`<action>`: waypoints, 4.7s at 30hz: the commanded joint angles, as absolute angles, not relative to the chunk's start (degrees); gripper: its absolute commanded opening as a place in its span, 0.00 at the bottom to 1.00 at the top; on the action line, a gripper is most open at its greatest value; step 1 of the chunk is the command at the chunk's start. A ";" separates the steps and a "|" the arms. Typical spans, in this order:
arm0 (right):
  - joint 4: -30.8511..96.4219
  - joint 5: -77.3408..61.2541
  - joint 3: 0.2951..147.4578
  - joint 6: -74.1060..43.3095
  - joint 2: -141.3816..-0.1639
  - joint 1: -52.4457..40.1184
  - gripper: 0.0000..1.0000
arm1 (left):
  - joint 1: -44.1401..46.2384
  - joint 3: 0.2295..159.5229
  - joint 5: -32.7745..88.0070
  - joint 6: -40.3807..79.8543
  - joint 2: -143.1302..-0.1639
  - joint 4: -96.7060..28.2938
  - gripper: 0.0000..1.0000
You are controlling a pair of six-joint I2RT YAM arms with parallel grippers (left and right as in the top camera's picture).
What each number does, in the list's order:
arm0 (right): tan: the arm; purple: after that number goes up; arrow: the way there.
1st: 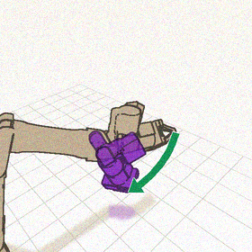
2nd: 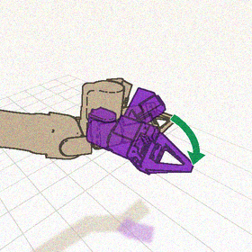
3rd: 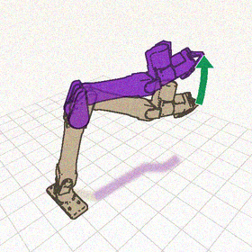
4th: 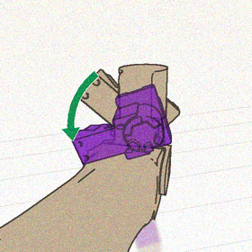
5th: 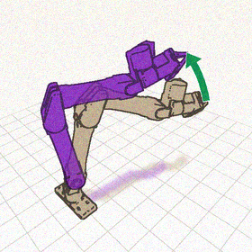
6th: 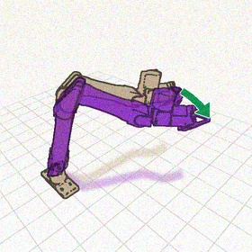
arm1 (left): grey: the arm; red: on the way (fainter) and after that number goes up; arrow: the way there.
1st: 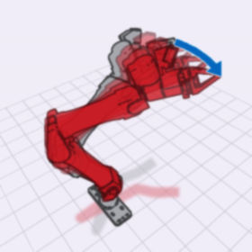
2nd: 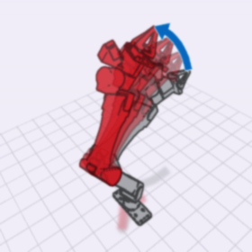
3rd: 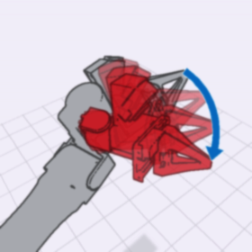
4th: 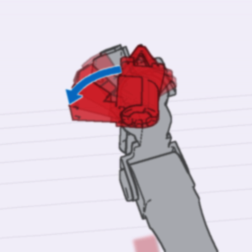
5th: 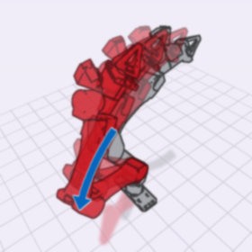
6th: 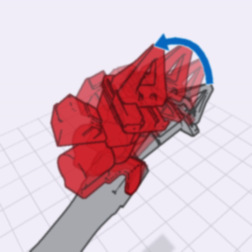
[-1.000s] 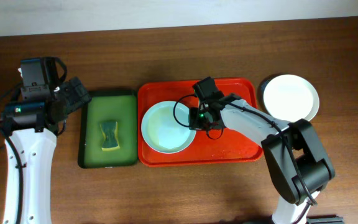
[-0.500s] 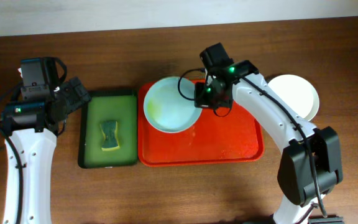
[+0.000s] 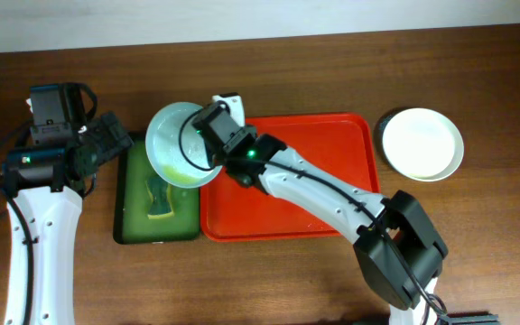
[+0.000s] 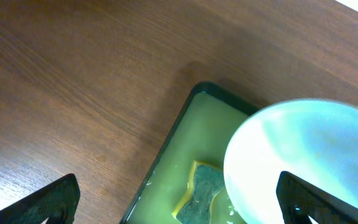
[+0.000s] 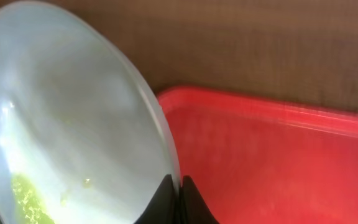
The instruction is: Clean dirty plates on tray and stack at the side
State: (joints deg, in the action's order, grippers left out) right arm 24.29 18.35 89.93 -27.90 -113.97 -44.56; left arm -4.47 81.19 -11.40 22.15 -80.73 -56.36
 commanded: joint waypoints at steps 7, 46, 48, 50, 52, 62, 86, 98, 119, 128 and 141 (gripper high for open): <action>18.09 44.53 101.58 5.19 -113.49 -52.31 0.04 | -4.67 81.58 -11.62 22.50 -79.90 -56.29 0.99; 69.80 -3.22 101.65 -22.31 -106.02 -19.22 0.04 | -4.67 81.58 -11.62 22.50 -79.90 -56.29 0.99; 72.38 -3.20 101.65 -19.66 -106.02 -14.39 0.04 | -4.67 81.58 -11.62 22.50 -79.90 -56.29 0.99; 73.80 -3.27 101.65 -19.46 -106.02 -7.25 0.04 | -4.67 81.58 -11.62 22.50 -79.90 -56.29 0.99; 75.18 -3.27 101.65 -19.49 -106.02 1.69 0.04 | -4.67 81.58 -11.62 22.50 -79.90 -56.29 0.99; 71.85 -2.79 101.06 -19.53 -107.57 33.41 0.04 | -4.67 81.58 -11.62 22.50 -79.90 -56.29 0.99; 64.97 -17.61 87.61 5.26 -99.02 19.11 0.77 | -4.67 81.58 -11.62 22.50 -79.90 -56.29 0.99; 67.09 -17.37 87.59 5.58 -98.54 14.22 0.98 | -4.67 81.58 -11.62 22.50 -79.90 -56.29 0.99; 60.51 -11.35 87.53 7.27 -48.12 -8.45 0.98 | -4.67 81.58 -11.62 22.50 -79.90 -56.29 0.99; 29.34 -11.57 53.08 7.25 -11.07 -9.08 0.98 | -4.67 81.58 -11.62 22.50 -79.90 -56.29 0.99; -13.19 -9.45 4.67 7.03 -0.21 -8.95 0.98 | -4.67 81.58 -11.62 22.50 -79.90 -56.29 0.99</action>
State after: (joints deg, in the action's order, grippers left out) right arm -12.82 -10.28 7.29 7.53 -0.91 -8.69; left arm -4.47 81.19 -11.40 22.13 -80.71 -56.34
